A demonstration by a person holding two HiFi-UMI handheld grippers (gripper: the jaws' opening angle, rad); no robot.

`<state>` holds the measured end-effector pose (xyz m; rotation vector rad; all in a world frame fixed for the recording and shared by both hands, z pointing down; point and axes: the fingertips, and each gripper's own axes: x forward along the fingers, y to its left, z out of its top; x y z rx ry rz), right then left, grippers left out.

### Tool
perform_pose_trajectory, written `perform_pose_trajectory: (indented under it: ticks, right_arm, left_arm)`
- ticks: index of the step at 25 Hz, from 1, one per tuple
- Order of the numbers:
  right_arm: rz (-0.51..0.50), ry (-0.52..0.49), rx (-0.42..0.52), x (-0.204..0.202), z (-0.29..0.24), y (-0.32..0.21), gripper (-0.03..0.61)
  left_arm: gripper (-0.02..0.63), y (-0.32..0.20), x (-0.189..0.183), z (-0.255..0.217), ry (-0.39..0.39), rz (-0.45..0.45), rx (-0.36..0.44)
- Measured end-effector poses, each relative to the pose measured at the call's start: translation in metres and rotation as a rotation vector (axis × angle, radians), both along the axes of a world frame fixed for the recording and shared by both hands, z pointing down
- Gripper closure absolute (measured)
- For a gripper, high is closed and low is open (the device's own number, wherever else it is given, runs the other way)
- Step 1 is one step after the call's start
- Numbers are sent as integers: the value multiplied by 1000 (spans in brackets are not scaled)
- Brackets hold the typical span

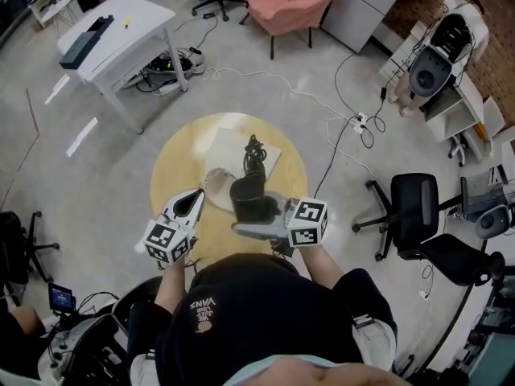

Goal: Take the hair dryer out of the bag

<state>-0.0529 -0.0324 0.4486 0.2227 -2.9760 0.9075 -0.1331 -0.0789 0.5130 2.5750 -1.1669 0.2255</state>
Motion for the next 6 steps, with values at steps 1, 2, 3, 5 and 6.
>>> perform_pose_trajectory:
  ticks: [1,2,3,5,6]
  right_arm:
    - [-1,0,-1,0,1,1,222]
    - [-2,0,-1,0,3,1,222]
    - [-3,1,-1,1,6,2,222]
    - [-5,2,0,1,12,3,222]
    - [-5,3,0,1,16,4,222]
  left_arm:
    - [601,1,1,1,1,0,1]
    - [601,1,2,2,2,1,2]
    - [601,1,3,5,3,2,3]
    - [603,2,5,11,4,1,4]
    - [601,3,5,14,5,1,5]
